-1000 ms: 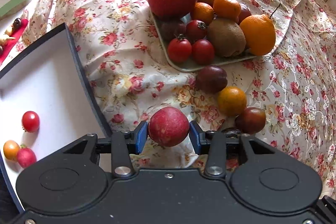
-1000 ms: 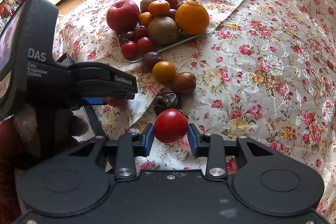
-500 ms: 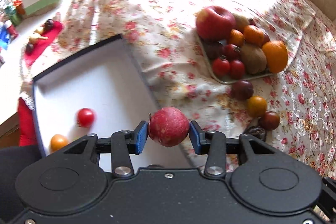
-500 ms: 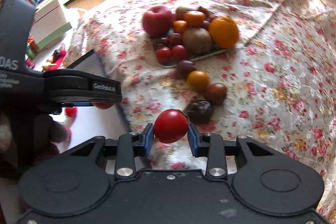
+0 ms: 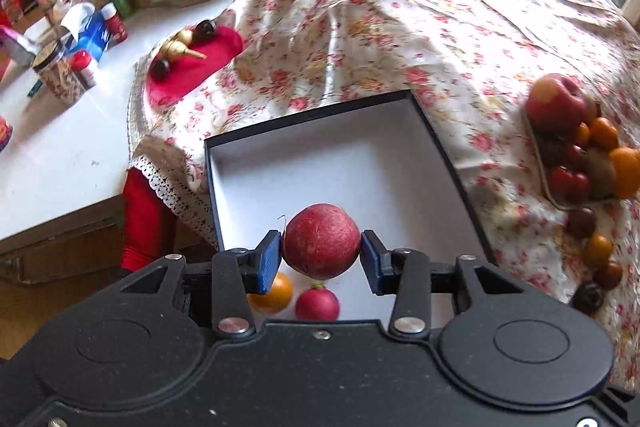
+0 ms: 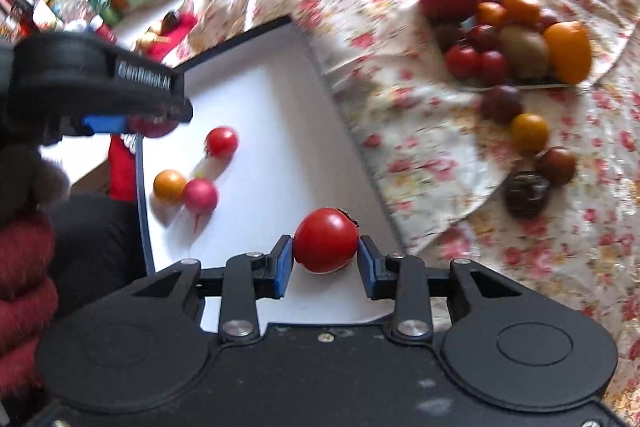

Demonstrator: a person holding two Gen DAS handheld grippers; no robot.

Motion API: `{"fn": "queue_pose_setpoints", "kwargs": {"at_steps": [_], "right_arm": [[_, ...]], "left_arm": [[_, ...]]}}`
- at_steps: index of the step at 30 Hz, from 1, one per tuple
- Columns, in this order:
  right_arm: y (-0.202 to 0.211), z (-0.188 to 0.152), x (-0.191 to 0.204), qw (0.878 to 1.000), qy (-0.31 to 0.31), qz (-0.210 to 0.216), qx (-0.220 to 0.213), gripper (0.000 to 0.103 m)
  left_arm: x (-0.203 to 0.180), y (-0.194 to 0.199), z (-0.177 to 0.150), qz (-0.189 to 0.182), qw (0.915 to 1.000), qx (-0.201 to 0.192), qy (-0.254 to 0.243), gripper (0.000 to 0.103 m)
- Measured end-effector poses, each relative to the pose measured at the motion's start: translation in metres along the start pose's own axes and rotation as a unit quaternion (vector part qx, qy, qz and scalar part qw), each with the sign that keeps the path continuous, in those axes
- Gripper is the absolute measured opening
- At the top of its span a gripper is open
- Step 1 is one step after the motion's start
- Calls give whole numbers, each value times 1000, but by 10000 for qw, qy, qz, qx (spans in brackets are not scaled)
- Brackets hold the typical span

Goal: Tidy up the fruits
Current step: 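Carry the plum and tomato into the white box and release both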

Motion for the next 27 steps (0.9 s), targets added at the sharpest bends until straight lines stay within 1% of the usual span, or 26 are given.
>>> {"fn": "queue_pose_setpoints", "kwargs": {"at_steps": [5,7,9,12,17,21,27], "right_arm": [[-15,-4,22,9996,251,-30,159,36],[-21,-5,27,9993,302,7,219,36],[-24,-8,30,9991,349,39,235,36],[-28,-10,35,9992,368,39,150,36],[-26,-10,35,9994,336,-5,-18,36],[-28,-8,33,9996,287,46,-8,36],[-33,-11,33,9995,284,109,67,36]], "left_arm": [[29,-24,-2,-135,9980,295,551,50],[36,-27,-1,-136,9969,306,707,51],[40,-27,0,-61,9966,244,789,51],[44,-26,2,43,9963,148,844,51],[48,-35,-1,28,9949,406,927,51],[45,-39,-4,-3,9948,520,877,51],[43,-34,-2,97,9964,387,745,50]]}}
Point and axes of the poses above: each gripper's, at about its wrist camera, not at the fingertips, and y roughly against the way its jaws point, x to its left, z to its top, the point moved 4 cm from there along -y, roughly the way its jaws point, and after that the axes turned 11 degrees about -z, right-handed, at the moved point
